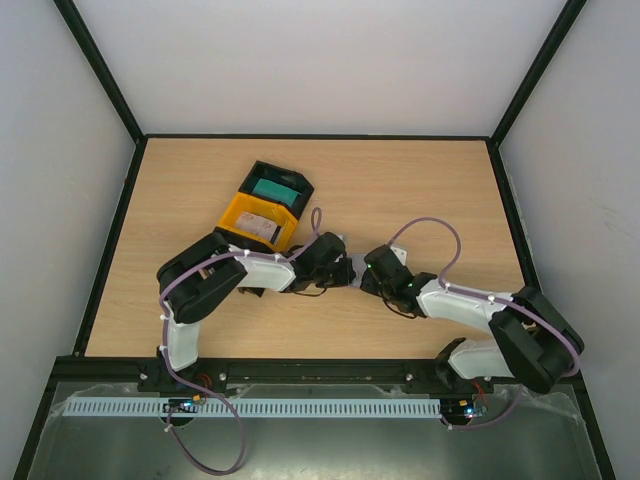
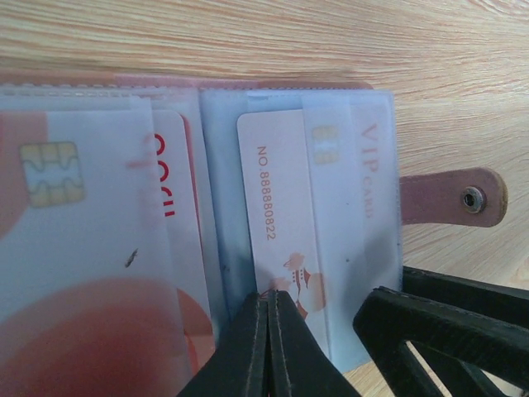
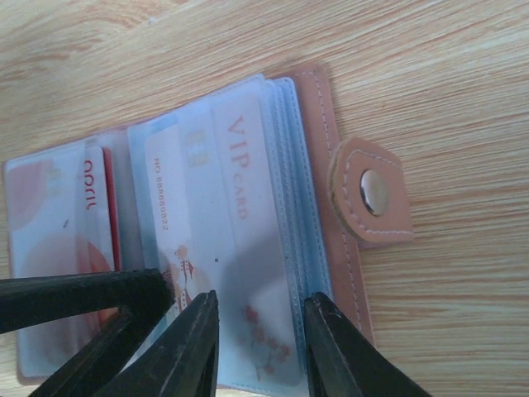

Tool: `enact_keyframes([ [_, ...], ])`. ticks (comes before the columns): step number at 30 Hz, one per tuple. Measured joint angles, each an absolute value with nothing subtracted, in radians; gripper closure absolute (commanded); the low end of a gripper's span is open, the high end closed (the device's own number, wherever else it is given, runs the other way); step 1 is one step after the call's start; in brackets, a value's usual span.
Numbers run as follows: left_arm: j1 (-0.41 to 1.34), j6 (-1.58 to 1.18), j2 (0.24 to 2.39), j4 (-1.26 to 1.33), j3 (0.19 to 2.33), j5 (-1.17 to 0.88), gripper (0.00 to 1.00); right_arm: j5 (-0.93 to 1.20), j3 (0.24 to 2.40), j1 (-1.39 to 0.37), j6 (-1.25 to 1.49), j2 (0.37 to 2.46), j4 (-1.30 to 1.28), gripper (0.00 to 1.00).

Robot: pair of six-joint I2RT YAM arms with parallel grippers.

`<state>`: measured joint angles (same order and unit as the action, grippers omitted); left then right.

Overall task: Put the credit cards into the card holder
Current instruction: Insert the credit card into the card holder.

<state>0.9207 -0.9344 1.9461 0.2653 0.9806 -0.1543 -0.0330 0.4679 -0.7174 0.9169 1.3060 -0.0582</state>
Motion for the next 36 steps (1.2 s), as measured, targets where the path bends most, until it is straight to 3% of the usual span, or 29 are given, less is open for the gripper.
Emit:
enact_keyframes([
  [14, 0.92, -0.936, 1.946, 0.266, 0.981, -0.155, 0.98, -0.014, 0.468, -0.717, 0.939, 1.223, -0.045, 0.76],
  [27, 0.92, -0.935, 1.946, 0.265, 0.981, -0.156, 0.96, 0.043, 0.468, -0.717, 0.946, 1.262, -0.009, 0.87],
  [31, 0.918, -0.934, 1.943, 0.262, 0.98, -0.156, 0.88, 0.045, 0.475, -0.717, 0.939, 1.284, -0.003, 0.98],
  [36, 0.915, -0.925, 1.904, 0.221, 0.969, -0.139, 0.75, 0.036, 0.513, -0.719, 0.917, 1.309, -0.015, 0.98],
])
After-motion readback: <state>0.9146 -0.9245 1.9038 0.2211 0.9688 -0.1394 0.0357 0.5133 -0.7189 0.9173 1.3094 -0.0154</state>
